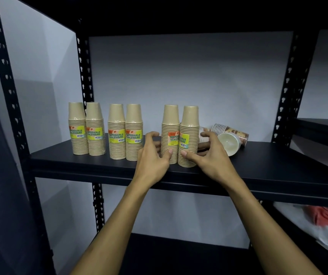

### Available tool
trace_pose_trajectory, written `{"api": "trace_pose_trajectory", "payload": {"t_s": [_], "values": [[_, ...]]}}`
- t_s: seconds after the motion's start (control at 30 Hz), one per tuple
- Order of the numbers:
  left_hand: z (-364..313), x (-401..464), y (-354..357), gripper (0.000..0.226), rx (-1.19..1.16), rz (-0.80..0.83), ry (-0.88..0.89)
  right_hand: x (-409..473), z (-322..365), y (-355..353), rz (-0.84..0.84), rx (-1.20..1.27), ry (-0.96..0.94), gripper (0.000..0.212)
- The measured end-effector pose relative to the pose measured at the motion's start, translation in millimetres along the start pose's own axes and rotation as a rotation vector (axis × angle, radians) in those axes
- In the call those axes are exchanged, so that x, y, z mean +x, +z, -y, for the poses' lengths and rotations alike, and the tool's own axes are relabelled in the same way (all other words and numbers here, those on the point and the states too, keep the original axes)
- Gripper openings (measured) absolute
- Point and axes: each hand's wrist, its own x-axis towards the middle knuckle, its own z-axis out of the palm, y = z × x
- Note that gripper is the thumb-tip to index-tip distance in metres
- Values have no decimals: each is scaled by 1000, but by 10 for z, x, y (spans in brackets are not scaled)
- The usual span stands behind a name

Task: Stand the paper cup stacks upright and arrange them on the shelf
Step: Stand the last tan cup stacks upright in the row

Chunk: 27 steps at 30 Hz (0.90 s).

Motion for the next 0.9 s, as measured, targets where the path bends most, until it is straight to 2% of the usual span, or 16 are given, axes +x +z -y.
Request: {"api": "trace_pose_trajectory", "payload": {"t_s": [0.13,0.3,0.63,0.77,0.9], "values": [[-17,42,-20,71,-13,2,-61,14,31,35,-27,-54,4,67],[12,46,32,58,20,4,-33,65,-43,1,37,-10,29,50],[31,50,-20,52,40,40,-1,45,-3,82,-49,-51,24,63],[69,60,-37,53,107,28,27,41,-10,36,38,17,34,52],[77,65,-41,55,130,47,46,49,-4,27,20,35,44,47]]}}
